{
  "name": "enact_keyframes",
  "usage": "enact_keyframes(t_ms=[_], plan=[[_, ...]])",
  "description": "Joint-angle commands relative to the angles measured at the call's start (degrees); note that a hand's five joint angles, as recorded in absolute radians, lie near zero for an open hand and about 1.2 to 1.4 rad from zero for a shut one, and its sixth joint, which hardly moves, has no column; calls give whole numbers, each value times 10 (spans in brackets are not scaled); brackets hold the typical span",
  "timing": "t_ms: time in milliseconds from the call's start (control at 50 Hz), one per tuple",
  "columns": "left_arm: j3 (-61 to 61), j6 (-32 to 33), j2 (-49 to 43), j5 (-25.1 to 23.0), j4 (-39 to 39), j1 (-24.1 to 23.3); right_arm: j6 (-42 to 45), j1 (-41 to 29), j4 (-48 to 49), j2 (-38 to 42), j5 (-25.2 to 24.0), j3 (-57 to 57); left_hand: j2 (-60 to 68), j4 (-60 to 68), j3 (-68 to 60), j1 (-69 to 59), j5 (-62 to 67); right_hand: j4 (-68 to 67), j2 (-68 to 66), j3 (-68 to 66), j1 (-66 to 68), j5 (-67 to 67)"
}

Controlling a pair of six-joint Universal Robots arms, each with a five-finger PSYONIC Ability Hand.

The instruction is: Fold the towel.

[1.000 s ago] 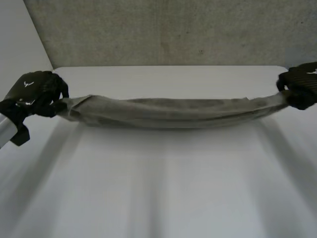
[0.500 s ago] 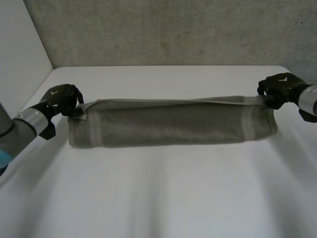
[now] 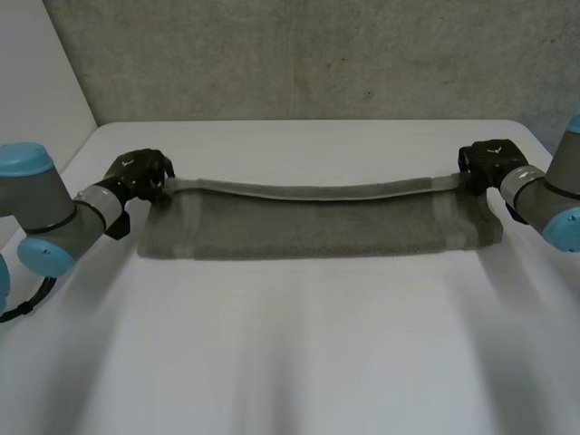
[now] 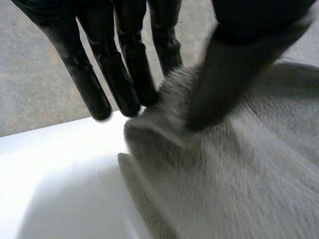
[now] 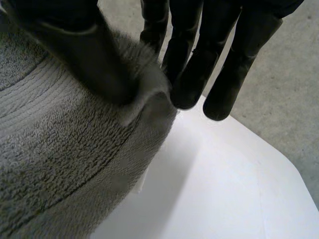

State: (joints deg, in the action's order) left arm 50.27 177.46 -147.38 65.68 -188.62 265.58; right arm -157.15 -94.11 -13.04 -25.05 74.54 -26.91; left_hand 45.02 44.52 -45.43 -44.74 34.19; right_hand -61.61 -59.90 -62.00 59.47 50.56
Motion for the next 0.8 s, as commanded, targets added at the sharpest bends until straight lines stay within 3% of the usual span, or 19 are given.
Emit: enact_keyframes(t_ms=[20,200,400,460,520,560,640,800], plan=[[-1,1,9,42,2,-5,-1,-14,-1,11,9,13,-336,-331,340,333,-328,516,499,520,-495,-506],[16,-1,60,59,8,-1,-32,-12,-8,-51,21,7,-340,-335,344,337,-331,516,499,520,-495,-506],[128,5,161,51,6,7,-75,12,-8,-184,-22,-109,-331,-326,335,328,-323,516,499,520,-495,-506],[206,7,205,51,2,6,-49,26,-4,-232,-62,-215,-324,-319,329,322,-316,516,499,520,-495,-506],[230,7,217,51,0,5,-27,28,-3,-243,-77,-250,-324,-319,329,322,-316,516,499,520,-495,-506],[272,8,236,51,-4,1,25,31,-1,-260,-93,-321,-324,-319,329,322,-316,482,465,486,-460,-471],[322,8,258,51,-24,-2,90,46,17,-263,-98,-390,-324,-319,329,322,-316,452,435,455,-430,-441],[360,8,271,51,-59,-3,113,59,117,-234,-99,-439,-326,-321,330,323,-318,381,364,385,-359,-370]])
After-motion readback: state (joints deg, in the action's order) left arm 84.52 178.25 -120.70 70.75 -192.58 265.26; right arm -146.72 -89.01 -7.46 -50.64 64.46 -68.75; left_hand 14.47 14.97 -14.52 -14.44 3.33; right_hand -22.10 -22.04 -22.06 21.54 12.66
